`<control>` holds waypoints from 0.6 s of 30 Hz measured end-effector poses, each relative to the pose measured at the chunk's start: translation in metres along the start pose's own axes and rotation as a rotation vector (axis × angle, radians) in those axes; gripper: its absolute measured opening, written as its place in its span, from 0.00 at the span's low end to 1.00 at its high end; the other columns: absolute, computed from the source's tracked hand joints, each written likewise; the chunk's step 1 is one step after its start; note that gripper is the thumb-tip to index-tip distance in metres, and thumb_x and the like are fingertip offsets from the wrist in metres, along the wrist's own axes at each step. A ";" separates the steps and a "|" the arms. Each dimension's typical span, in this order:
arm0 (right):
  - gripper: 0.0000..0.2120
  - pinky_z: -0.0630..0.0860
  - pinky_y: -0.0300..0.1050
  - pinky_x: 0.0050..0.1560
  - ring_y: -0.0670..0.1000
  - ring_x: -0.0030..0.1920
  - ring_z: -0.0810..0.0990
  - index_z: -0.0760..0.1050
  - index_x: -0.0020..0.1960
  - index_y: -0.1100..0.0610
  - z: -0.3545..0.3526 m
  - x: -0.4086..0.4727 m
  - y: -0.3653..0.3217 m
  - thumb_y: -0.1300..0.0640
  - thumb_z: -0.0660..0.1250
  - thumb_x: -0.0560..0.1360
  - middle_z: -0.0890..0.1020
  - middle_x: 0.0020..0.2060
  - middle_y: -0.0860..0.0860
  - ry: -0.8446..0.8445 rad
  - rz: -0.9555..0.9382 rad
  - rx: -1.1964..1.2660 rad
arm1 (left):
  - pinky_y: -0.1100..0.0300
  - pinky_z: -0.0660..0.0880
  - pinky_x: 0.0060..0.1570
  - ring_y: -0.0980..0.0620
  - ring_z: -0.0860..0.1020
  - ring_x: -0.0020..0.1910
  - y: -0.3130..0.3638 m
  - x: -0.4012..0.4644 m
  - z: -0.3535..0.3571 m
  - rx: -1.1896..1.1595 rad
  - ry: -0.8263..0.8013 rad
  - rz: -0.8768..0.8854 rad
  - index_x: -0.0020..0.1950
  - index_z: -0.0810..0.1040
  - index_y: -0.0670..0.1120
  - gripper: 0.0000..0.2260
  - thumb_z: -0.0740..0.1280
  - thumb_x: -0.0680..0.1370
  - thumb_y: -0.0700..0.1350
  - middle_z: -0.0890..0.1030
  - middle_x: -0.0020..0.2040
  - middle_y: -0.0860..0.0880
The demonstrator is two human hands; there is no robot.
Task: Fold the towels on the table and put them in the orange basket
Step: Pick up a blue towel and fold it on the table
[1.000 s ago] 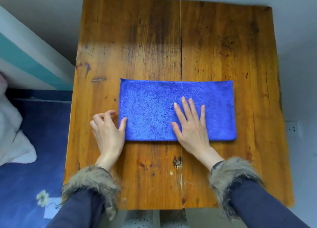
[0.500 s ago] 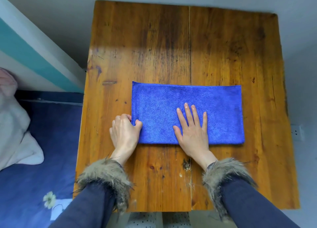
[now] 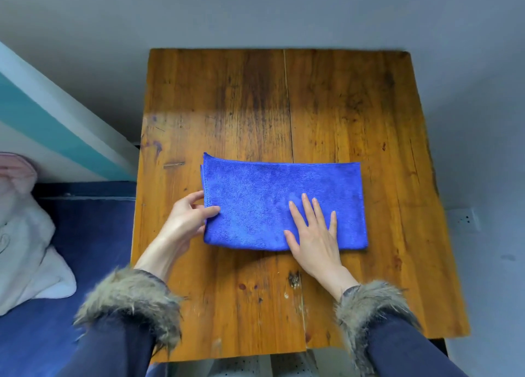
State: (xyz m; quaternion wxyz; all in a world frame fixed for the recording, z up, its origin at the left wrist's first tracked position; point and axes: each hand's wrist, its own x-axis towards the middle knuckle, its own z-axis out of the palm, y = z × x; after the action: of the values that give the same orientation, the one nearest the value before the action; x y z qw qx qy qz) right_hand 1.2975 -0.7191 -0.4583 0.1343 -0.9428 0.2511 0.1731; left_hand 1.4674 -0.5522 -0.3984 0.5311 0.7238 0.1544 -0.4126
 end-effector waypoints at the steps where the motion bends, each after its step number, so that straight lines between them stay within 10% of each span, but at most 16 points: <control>1: 0.29 0.38 0.62 0.71 0.51 0.76 0.39 0.46 0.76 0.47 -0.004 -0.003 0.007 0.45 0.54 0.79 0.42 0.76 0.49 -0.007 0.028 0.012 | 0.61 0.79 0.33 0.53 0.79 0.38 0.004 -0.006 0.007 -0.003 -0.007 0.022 0.66 0.70 0.45 0.21 0.66 0.75 0.33 0.77 0.39 0.47; 8: 0.21 0.54 0.44 0.72 0.51 0.73 0.57 0.63 0.72 0.57 -0.027 -0.021 0.072 0.56 0.57 0.80 0.62 0.73 0.54 0.119 0.156 0.432 | 0.58 0.74 0.37 0.53 0.73 0.34 0.020 -0.031 0.096 0.165 -0.031 0.265 0.64 0.72 0.53 0.21 0.67 0.75 0.36 0.68 0.35 0.50; 12: 0.14 0.68 0.36 0.52 0.51 0.48 0.76 0.74 0.62 0.61 -0.027 -0.023 0.102 0.63 0.60 0.78 0.78 0.54 0.56 0.199 0.276 0.693 | 0.59 0.71 0.39 0.51 0.70 0.31 0.007 -0.034 0.164 0.382 0.010 0.412 0.65 0.71 0.53 0.20 0.66 0.75 0.40 0.65 0.32 0.53; 18: 0.12 0.76 0.51 0.55 0.51 0.47 0.79 0.75 0.60 0.59 -0.020 -0.011 0.131 0.60 0.59 0.79 0.81 0.46 0.53 0.040 0.439 1.120 | 0.59 0.67 0.48 0.47 0.73 0.48 -0.030 -0.027 0.240 0.607 0.024 0.460 0.71 0.67 0.48 0.22 0.63 0.76 0.40 0.70 0.43 0.48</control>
State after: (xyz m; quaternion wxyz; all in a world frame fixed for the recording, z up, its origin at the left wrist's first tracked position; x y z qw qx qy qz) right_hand 1.2257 -0.8307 -0.4574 0.5671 -0.6578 0.4952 0.0205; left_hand 1.3276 -0.7499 -0.4202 0.3695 0.8686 -0.1354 -0.3011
